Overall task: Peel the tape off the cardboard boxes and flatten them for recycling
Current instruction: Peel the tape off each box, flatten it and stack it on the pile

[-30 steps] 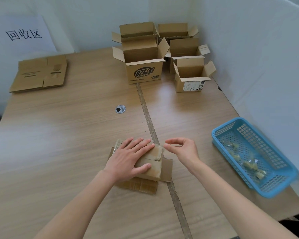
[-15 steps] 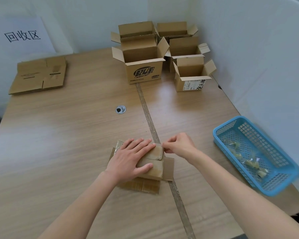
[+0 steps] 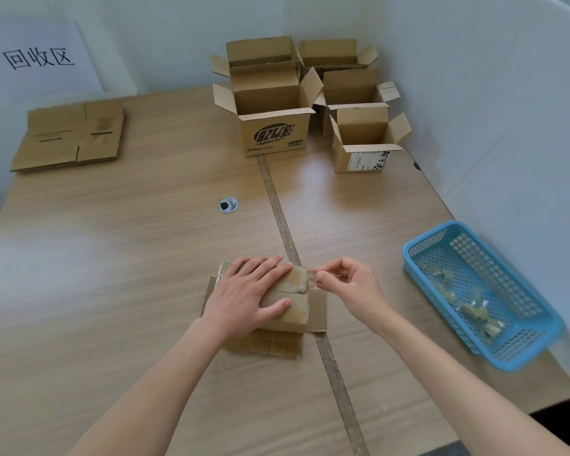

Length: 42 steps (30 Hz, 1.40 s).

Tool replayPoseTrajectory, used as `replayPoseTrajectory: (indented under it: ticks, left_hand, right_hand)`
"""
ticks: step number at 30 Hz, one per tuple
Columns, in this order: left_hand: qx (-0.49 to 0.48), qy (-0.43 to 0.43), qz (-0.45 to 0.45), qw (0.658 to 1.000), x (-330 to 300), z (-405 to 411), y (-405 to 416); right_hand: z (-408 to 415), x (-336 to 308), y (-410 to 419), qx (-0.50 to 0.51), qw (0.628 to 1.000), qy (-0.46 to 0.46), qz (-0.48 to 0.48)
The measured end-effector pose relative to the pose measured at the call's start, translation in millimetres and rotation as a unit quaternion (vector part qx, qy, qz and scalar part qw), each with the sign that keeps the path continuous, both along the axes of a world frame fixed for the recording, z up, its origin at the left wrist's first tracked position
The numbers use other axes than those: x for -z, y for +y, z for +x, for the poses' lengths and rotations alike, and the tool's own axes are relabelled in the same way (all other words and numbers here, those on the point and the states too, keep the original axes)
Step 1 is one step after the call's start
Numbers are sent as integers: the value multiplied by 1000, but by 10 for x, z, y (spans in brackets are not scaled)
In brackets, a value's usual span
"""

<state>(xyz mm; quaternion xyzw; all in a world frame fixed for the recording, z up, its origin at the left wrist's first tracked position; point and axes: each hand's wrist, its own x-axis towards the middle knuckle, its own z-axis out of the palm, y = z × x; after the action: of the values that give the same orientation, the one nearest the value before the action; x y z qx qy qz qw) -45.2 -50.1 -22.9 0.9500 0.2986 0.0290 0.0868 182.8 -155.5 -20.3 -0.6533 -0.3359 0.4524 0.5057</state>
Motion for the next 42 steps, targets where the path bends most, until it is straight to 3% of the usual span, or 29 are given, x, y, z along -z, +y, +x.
replayPoseTrajectory:
  ticks: [4,11,13,19,23,27,31,35,42]
  left_hand:
    - [1,3,3,1000,9,-1,7]
    - [1,6,1,1000,15,-7,0]
    - [0,8,1,1000,19,-16,1]
    - [0,9,-1,1000,22,-5,6]
    - [-1,14,1,1000,17,-7,-3]
    - [-3,16,-3,1000,6,-9,-4]
    - [-2,20,-3,1000,-8,6,0]
    - [-3,25,-4,1000,-18,1,5]
    - [-5,20,-8,1000,-42,11,-11]
  right_hand:
    - [45,-64,-45,21,999,29,-7]
    - [-56,-21,35,-3,978,-205,-46]
    - [-127,-37,63,-33,971,-233,-51]
    - [-238,23,-17,-21,973,-226,-46]
    - [-227,61,-6,12,987,-146,-67]
    - [-196,72,55,20,978,-193,-76]
    - [-195,74,39,-55,960,-266,-76]
    - [-122,113,-72,-89,961,-257,-53]
    - [-25,48,-151,-59,961,-270,11]
